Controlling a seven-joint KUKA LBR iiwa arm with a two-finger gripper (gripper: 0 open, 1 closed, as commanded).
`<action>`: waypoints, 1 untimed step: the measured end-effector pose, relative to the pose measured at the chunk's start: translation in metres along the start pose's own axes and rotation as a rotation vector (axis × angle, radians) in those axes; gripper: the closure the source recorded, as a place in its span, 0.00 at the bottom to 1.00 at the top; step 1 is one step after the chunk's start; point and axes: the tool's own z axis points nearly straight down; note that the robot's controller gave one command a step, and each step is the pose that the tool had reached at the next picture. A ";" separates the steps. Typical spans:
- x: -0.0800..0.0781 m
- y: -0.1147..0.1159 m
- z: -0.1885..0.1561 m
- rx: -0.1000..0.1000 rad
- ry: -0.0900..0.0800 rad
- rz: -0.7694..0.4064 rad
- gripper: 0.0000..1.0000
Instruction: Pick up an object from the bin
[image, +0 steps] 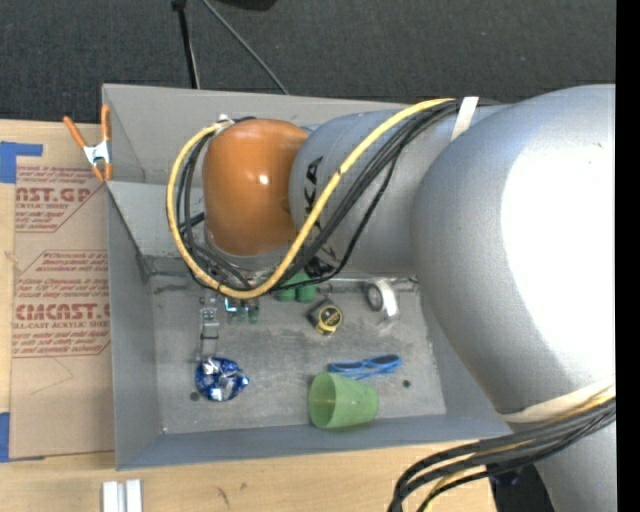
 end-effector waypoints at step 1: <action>0.045 -0.043 0.064 -0.002 -0.008 -0.541 0.00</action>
Offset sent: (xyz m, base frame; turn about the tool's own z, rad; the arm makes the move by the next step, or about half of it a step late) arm -0.0457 -0.0458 -0.0646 -0.5402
